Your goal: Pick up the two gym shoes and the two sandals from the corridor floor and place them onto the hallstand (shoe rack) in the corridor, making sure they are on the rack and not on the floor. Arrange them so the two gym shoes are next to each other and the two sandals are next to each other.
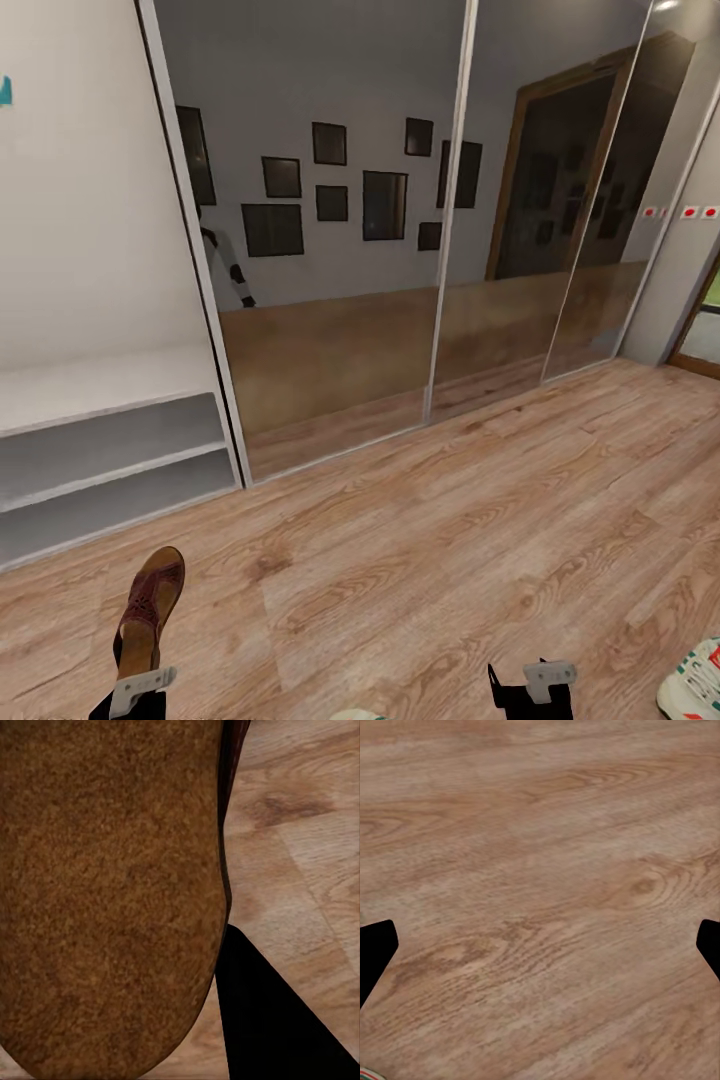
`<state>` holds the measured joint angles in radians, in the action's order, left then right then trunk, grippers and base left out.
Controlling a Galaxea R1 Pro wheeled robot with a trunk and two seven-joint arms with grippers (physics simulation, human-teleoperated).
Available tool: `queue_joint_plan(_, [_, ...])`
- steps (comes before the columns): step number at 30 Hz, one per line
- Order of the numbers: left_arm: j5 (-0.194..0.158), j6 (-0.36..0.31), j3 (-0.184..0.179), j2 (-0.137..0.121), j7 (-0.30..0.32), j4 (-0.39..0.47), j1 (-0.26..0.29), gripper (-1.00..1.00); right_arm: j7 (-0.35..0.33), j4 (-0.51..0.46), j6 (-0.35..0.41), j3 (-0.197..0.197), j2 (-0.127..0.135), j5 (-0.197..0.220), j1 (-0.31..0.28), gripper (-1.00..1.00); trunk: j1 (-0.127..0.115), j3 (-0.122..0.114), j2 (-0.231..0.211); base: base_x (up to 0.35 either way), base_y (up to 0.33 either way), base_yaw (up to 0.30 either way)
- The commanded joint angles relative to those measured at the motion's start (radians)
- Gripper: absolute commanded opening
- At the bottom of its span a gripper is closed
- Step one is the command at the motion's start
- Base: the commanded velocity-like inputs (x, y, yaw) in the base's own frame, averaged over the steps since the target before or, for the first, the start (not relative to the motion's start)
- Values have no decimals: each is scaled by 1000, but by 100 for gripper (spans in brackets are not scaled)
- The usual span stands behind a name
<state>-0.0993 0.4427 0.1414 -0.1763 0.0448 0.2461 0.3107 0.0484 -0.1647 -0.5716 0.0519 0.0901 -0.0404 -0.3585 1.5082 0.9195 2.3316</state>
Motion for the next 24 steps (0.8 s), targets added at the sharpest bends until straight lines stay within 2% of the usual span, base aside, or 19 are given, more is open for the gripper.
queue_joint_plan(1, [-7, 2, 0, 0, 4, -1, 1, -100, 5, 1, -2, 5, 1, -4, 0, 100, 0, 1, 0, 3, 0, 62])
queue_joint_plan(24, [-7, 2, 0, 0, 4, -1, 1, -100, 5, -1, -3, 5, 1, -4, 0, 100, 0, 1, 0, 0, 0, 4])
